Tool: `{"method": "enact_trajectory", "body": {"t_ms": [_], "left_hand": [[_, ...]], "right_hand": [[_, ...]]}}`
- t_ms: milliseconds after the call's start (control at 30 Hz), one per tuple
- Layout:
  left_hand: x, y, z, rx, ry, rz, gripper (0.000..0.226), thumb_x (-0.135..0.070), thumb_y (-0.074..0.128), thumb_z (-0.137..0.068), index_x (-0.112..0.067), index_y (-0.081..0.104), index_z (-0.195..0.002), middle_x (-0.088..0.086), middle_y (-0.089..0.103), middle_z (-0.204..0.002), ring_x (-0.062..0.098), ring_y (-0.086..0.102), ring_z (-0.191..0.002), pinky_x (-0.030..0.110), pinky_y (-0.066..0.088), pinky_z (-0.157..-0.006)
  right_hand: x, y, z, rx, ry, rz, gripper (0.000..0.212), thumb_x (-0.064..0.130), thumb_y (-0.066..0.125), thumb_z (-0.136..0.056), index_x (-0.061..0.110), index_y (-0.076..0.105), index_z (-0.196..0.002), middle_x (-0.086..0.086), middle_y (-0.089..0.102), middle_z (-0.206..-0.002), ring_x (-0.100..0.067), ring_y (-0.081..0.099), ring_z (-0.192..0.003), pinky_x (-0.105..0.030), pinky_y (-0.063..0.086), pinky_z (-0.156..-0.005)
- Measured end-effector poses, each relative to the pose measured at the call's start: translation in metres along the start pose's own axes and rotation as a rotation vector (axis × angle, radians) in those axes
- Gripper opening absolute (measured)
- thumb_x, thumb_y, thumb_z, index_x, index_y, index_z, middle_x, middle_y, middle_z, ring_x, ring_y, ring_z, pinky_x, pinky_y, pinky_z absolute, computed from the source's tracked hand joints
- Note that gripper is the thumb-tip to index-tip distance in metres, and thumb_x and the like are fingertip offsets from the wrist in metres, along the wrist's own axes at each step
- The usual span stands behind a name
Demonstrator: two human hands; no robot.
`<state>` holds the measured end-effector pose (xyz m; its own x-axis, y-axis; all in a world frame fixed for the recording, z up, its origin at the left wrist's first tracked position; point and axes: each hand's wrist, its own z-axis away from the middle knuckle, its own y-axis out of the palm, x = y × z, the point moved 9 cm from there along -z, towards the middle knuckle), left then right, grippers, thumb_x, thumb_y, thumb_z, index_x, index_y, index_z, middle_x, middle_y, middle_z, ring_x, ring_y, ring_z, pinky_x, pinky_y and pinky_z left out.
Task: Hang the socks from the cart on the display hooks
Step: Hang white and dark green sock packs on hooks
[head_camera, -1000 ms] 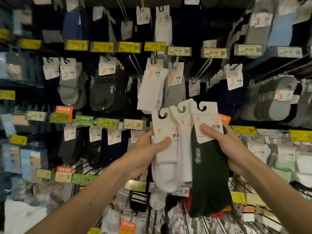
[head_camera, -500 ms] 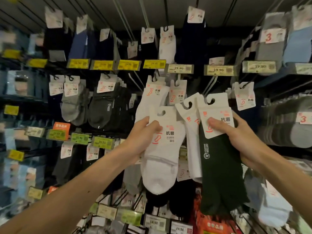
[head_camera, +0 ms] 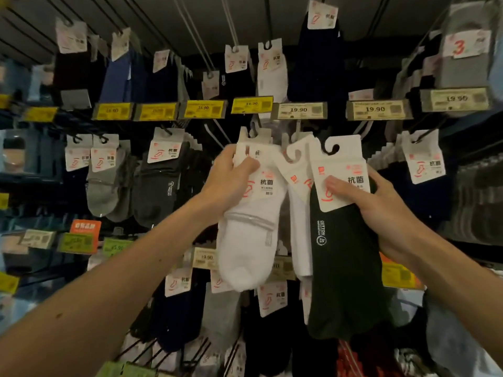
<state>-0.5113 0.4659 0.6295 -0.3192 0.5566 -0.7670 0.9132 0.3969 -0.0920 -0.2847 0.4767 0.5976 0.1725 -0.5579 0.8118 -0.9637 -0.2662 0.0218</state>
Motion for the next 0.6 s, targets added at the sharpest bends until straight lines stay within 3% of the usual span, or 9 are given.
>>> {"method": "enact_trajectory", "body": {"t_ms": [133, 233, 367, 467, 533, 600], "left_hand": [[-0.009, -0.009, -0.039, -0.026, 0.093, -0.010, 0.051, -0.013, 0.058, -0.099, -0.032, 0.038, -0.142, -0.002, 0.061, -0.103, -0.002, 0.066, -0.058, 0.014, 0.047, -0.046], [-0.005, -0.014, -0.060, -0.031, 0.137, -0.025, 0.059, -0.014, 0.059, -0.098, -0.039, 0.034, -0.145, 0.006, 0.065, -0.118, 0.010, 0.072, -0.074, 0.021, 0.054, -0.058], [-0.005, -0.016, -0.071, -0.031, 0.261, -0.026, 0.060, -0.011, 0.058, -0.097, -0.048, 0.036, -0.139, 0.005, 0.066, -0.120, 0.015, 0.072, -0.088, 0.035, 0.061, -0.073], [-0.009, -0.012, -0.077, -0.018, 0.309, -0.055, 0.063, -0.023, 0.060, -0.089, -0.059, 0.036, -0.135, -0.001, 0.060, -0.135, 0.018, 0.065, -0.113, 0.046, 0.056, -0.093], [-0.010, -0.010, -0.083, -0.016, 0.326, -0.082, 0.067, -0.028, 0.059, -0.087, -0.058, 0.031, -0.141, -0.005, 0.050, -0.147, 0.020, 0.055, -0.127, 0.047, 0.051, -0.101], [-0.015, -0.007, -0.087, -0.015, 0.353, -0.099, 0.069, -0.022, 0.058, -0.094, -0.050, 0.027, -0.148, -0.009, 0.039, -0.155, 0.011, 0.053, -0.127, 0.040, 0.052, -0.101]], "right_hand": [[0.001, 0.008, -0.020, -0.042, -0.025, 0.007, 0.050, 0.025, 0.073, -0.082, 0.031, 0.057, -0.129, 0.002, 0.078, -0.094, -0.016, 0.076, -0.080, -0.030, 0.059, -0.061], [-0.002, 0.014, -0.029, -0.047, -0.040, 0.014, 0.043, 0.024, 0.072, -0.084, 0.034, 0.059, -0.123, 0.003, 0.078, -0.092, -0.015, 0.076, -0.079, -0.029, 0.059, -0.059], [-0.009, 0.018, -0.036, -0.067, -0.040, 0.034, 0.050, 0.025, 0.073, -0.081, 0.034, 0.057, -0.127, -0.001, 0.078, -0.095, -0.018, 0.076, -0.079, -0.034, 0.059, -0.064], [-0.011, 0.018, -0.040, -0.070, -0.046, 0.043, 0.051, 0.026, 0.073, -0.080, 0.032, 0.057, -0.128, -0.001, 0.078, -0.094, -0.018, 0.076, -0.078, -0.032, 0.059, -0.061], [-0.011, 0.019, -0.043, -0.061, -0.050, 0.043, 0.050, 0.027, 0.074, -0.078, 0.033, 0.058, -0.125, 0.000, 0.078, -0.093, -0.018, 0.076, -0.078, -0.031, 0.059, -0.059], [-0.012, 0.019, -0.044, -0.050, -0.052, 0.043, 0.053, 0.030, 0.074, -0.072, 0.033, 0.059, -0.123, 0.000, 0.078, -0.093, -0.018, 0.076, -0.079, -0.031, 0.060, -0.060]]}}
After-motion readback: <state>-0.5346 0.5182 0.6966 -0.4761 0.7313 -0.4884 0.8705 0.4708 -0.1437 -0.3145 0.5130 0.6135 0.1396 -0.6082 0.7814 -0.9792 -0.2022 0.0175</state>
